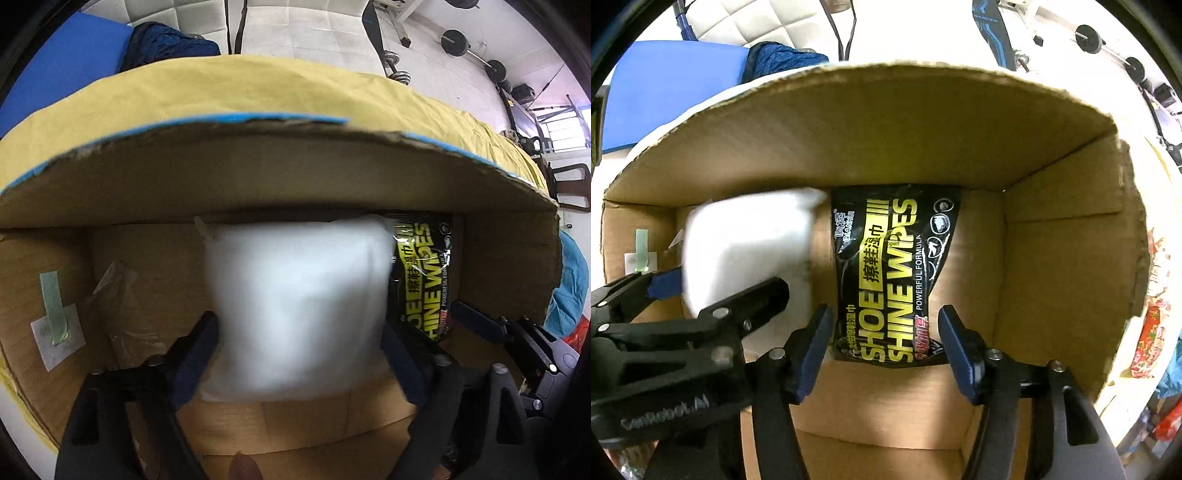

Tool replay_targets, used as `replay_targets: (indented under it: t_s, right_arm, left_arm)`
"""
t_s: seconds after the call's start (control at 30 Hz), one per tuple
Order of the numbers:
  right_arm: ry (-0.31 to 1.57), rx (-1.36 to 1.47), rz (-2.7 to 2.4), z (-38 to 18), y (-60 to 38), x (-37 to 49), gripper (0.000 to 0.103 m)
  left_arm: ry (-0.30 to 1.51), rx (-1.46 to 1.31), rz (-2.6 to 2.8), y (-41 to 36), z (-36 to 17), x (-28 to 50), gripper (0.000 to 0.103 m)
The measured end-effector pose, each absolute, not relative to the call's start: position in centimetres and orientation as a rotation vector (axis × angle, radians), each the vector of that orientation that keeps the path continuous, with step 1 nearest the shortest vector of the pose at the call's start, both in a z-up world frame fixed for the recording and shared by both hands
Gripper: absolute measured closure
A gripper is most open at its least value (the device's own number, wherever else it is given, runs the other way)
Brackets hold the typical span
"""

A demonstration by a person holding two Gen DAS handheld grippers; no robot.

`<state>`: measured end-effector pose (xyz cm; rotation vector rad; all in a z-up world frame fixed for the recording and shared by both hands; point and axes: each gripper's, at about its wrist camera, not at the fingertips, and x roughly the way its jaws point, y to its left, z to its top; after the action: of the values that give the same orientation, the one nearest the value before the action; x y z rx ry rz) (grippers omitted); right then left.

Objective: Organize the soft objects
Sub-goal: 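Carry both packs into the cardboard box and open both tools, then move both tools back over the remaining snacks on the table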

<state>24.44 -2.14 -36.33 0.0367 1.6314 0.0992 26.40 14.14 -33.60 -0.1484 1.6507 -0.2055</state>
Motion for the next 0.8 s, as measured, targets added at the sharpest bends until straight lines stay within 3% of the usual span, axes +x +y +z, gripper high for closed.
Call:
replay_targets:
  t_s: [0.27, 0.4, 0.8]
  right_arm:
    - [1.624, 0.039, 0.106, -34.9, -2.6, 22.4, 0.032]
    - [1.603, 0.026, 0.114, -33.5, -1.7, 21.7, 0.008]
    - [1.523, 0.036, 0.11, -28.7, -2.1, 17.7, 0.008]
  left_arm:
    - [1.592, -0.074, -0.187, 14.2, -30.7, 25.2, 0.0]
    - [1.552, -0.06, -0.164, 14.4, -28.9, 24.0, 0.0]
    - [1.429, -0.052, -0.065, 15.9, -24.3, 19.9, 0.001]
